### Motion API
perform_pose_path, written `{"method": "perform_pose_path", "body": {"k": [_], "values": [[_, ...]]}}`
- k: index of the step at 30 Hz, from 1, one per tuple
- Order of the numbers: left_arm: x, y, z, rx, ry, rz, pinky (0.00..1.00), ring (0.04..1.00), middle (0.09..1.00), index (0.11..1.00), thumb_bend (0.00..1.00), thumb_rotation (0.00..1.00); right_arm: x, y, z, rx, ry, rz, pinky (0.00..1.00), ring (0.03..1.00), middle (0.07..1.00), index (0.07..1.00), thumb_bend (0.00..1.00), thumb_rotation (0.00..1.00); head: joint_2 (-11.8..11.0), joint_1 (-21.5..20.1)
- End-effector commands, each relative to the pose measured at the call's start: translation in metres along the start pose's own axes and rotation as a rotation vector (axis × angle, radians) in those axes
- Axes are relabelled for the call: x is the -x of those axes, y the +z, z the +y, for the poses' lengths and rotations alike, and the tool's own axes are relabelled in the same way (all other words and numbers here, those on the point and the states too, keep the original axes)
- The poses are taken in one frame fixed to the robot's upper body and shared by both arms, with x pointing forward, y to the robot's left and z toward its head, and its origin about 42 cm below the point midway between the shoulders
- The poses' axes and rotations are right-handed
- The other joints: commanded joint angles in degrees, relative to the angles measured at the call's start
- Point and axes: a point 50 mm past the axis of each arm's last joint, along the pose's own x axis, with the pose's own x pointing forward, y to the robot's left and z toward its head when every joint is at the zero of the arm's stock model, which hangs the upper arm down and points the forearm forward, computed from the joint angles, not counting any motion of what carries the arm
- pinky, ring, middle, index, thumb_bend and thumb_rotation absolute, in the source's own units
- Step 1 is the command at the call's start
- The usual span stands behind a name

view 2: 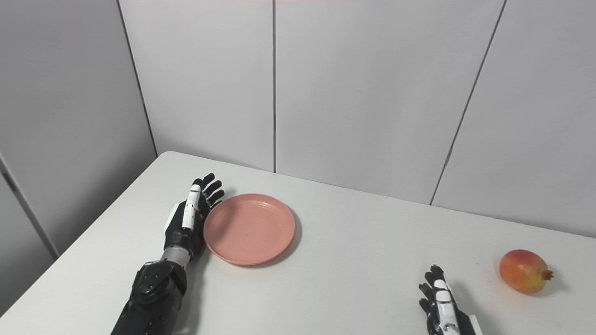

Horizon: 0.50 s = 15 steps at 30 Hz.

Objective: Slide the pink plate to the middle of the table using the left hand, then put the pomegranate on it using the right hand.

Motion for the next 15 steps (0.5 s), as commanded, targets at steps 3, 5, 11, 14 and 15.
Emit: {"method": "perform_pose_path", "body": {"k": [3, 5, 11, 14, 15], "values": [[0.0, -0.004, -0.017, 0.01, -0.054, 0.062, 0.92, 0.91, 0.916, 0.889, 0.37, 1.0, -0.006, 0.011, 0.005, -0.004, 0.014, -0.085, 1.0, 0.976, 0.977, 0.977, 0.24, 1.0, 0.55, -1.74], [0.0, -0.005, -0.021, 0.006, -0.067, 0.067, 0.92, 0.913, 0.918, 0.889, 0.37, 1.0, -0.007, 0.011, 0.006, -0.002, 0.013, -0.083, 1.0, 0.973, 0.974, 0.972, 0.25, 1.0, 0.7, -2.34], [0.003, -0.009, -0.036, -0.014, -0.112, 0.081, 0.89, 0.892, 0.9, 0.877, 0.38, 1.0, -0.008, 0.01, 0.01, -0.001, 0.01, -0.079, 1.0, 0.969, 0.972, 0.968, 0.27, 1.0, 1.26, -4.45], [0.004, -0.011, -0.047, -0.022, -0.143, 0.081, 0.88, 0.883, 0.894, 0.868, 0.39, 1.0, -0.009, 0.009, 0.012, -0.003, 0.011, -0.082, 0.99, 0.968, 0.97, 0.967, 0.27, 1.0, 1.6, -5.53], [0.005, -0.011, -0.05, -0.025, -0.154, 0.08, 0.88, 0.882, 0.893, 0.871, 0.39, 1.0, -0.009, 0.009, 0.013, -0.003, 0.011, -0.081, 0.99, 0.967, 0.968, 0.966, 0.28, 1.0, 1.63, -5.6]]}}
